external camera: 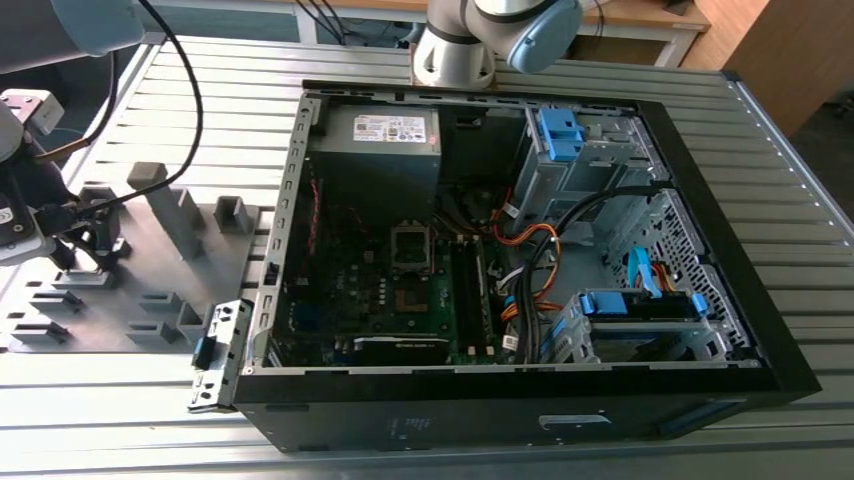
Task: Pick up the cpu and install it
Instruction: 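Pick up the cpu and move it towards the insertion slot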
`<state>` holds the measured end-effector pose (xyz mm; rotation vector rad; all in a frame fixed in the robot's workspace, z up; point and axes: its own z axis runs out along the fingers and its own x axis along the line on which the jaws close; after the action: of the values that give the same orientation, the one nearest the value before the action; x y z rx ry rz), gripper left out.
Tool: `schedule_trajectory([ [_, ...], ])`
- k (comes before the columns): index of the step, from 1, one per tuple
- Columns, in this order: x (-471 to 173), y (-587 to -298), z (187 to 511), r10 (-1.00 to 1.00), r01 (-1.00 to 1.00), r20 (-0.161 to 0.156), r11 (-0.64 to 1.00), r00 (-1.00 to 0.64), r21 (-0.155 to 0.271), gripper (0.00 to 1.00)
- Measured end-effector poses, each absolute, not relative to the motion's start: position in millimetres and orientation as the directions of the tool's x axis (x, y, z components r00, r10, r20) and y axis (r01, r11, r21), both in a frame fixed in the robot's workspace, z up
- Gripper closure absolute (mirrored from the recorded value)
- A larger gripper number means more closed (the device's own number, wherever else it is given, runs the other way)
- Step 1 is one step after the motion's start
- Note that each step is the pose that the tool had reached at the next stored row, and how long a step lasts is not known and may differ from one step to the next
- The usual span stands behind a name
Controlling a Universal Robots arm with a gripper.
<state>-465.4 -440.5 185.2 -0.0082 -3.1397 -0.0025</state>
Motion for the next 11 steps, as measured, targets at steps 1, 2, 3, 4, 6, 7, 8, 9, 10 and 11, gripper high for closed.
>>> schedule_trajectory([
  [1,-465.7,-440.5,185.1,0.005,0.005,0.002,1.0,-1.0,0.002,0.51],
  [2,-465.7,-440.5,185.1,0.005,0.005,0.002,1.0,-1.0,0.002,0.51],
  [3,-465.7,-440.5,185.1,0.005,0.005,0.002,1.0,-1.0,0.002,0.51],
  [4,-465.7,-440.5,185.1,0.005,0.005,0.002,1.0,-1.0,0.002,0.51],
  [6,-465.8,-440.5,185.2,0.005,0.005,0.002,1.0,-1.0,0.001,0.52],
  [7,-465.7,-440.5,185.2,0.005,0.005,0.002,1.0,-1.0,0.001,0.53],
  [8,-465.7,-440.5,185.2,0.005,0.005,0.002,1.0,-1.0,0.001,0.53],
  [9,-465.7,-440.5,185.2,0.005,0.005,0.002,1.0,-1.0,0.002,0.53],
  [10,-465.7,-440.5,185.1,0.005,0.005,0.002,1.0,-1.0,0.002,0.53],
  [11,-465.8,-440.5,185.1,0.005,0.005,0.002,1.0,-1.0,0.002,0.53],
])
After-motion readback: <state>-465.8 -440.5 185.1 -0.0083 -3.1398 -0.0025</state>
